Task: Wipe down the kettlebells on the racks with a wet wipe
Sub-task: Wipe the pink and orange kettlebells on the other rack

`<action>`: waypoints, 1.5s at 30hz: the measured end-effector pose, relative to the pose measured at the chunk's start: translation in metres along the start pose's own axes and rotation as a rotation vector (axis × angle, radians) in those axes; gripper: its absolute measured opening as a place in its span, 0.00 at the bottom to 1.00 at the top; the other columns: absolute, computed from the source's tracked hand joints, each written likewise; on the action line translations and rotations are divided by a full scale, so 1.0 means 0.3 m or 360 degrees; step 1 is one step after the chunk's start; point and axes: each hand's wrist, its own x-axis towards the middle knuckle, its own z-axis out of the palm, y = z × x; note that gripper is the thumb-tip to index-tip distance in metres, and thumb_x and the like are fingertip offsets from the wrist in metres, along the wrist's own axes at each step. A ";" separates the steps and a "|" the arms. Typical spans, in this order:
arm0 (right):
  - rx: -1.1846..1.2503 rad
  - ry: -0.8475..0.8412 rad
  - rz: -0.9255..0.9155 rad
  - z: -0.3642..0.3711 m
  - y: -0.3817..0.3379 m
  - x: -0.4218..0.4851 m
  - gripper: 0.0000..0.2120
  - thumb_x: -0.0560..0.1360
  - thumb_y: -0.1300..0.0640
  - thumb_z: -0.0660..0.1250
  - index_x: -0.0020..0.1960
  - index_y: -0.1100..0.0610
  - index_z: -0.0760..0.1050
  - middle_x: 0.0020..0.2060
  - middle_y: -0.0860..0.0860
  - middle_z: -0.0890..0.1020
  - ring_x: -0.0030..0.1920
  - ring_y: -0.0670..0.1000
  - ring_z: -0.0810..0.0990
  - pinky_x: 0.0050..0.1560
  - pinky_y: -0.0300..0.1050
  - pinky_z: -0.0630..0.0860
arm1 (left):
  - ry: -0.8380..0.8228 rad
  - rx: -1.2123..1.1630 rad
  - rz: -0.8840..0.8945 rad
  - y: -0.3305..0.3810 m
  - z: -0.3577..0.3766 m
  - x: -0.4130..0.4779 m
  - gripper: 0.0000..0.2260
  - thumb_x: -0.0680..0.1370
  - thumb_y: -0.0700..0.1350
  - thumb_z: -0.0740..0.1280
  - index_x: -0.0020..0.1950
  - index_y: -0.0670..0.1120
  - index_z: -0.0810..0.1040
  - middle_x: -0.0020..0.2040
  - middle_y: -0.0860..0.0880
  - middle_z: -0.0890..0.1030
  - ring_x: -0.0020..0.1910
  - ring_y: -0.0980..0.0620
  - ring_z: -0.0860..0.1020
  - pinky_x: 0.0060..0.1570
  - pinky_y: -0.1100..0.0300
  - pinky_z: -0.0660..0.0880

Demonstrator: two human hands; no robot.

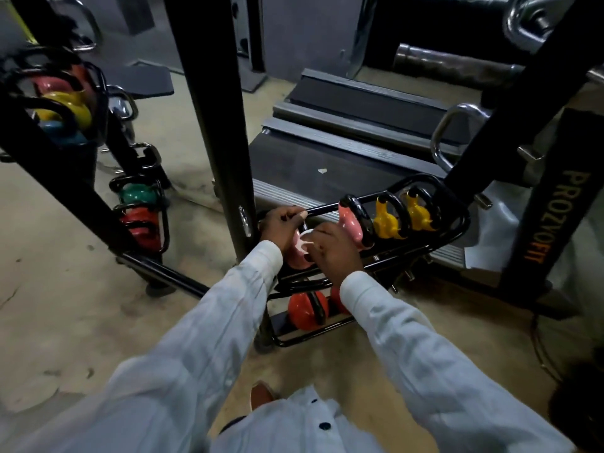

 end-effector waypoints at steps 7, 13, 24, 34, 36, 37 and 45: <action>-0.0562 0.0092 -0.0138 0.087 0.005 -0.048 0.07 0.63 0.62 0.75 0.39 0.55 0.79 0.39 0.55 0.74 0.39 0.56 0.73 0.33 0.42 0.62 | 0.0082 0.0024 0.0011 -0.006 0.005 0.008 0.08 0.72 0.35 0.72 0.49 0.45 0.82 0.45 0.47 0.83 0.43 0.55 0.79 0.53 0.60 0.76; -0.0524 0.0312 -0.0130 0.124 0.011 -0.018 0.05 0.65 0.61 0.72 0.40 0.56 0.79 0.39 0.55 0.74 0.40 0.57 0.74 0.34 0.46 0.68 | 0.0081 0.0157 -0.0039 -0.017 0.009 0.039 0.15 0.72 0.38 0.74 0.58 0.41 0.81 0.49 0.45 0.83 0.45 0.50 0.80 0.45 0.73 0.74; 0.0202 0.0480 0.0259 0.162 0.059 -0.153 0.19 0.67 0.67 0.71 0.49 0.46 0.77 0.47 0.44 0.79 0.50 0.51 0.78 0.54 0.44 0.73 | 0.0058 0.0187 -0.0052 -0.077 0.026 0.067 0.17 0.70 0.44 0.74 0.58 0.43 0.81 0.52 0.41 0.81 0.50 0.45 0.81 0.56 0.50 0.78; 0.1146 0.0286 0.0616 0.103 0.053 -0.066 0.05 0.74 0.68 0.70 0.48 0.62 0.78 0.45 0.48 0.82 0.49 0.45 0.81 0.54 0.41 0.76 | 0.0072 0.0057 -0.0111 -0.001 0.008 0.019 0.18 0.73 0.38 0.73 0.63 0.42 0.79 0.54 0.43 0.83 0.52 0.50 0.81 0.59 0.59 0.75; 0.1164 0.0259 0.0558 0.080 0.041 0.001 0.06 0.74 0.65 0.71 0.49 0.57 0.80 0.48 0.51 0.83 0.53 0.49 0.81 0.58 0.48 0.77 | 0.0058 -0.0060 -0.0197 -0.001 0.010 0.019 0.18 0.73 0.38 0.72 0.63 0.43 0.79 0.53 0.42 0.84 0.51 0.49 0.82 0.59 0.57 0.76; 0.1107 0.0249 0.0490 0.070 0.036 0.040 0.07 0.74 0.64 0.71 0.49 0.54 0.81 0.49 0.50 0.84 0.54 0.50 0.81 0.59 0.49 0.77 | 0.0063 -0.0144 -0.0236 -0.007 0.012 0.022 0.17 0.73 0.38 0.72 0.62 0.44 0.80 0.52 0.42 0.84 0.52 0.48 0.82 0.60 0.52 0.77; 0.0353 0.0097 -0.0242 0.056 0.080 -0.031 0.07 0.71 0.64 0.71 0.46 0.55 0.83 0.46 0.51 0.80 0.49 0.49 0.79 0.54 0.42 0.74 | 0.0305 -0.0204 -0.0311 0.030 0.039 0.027 0.12 0.72 0.38 0.74 0.55 0.41 0.83 0.51 0.43 0.84 0.50 0.48 0.83 0.60 0.51 0.77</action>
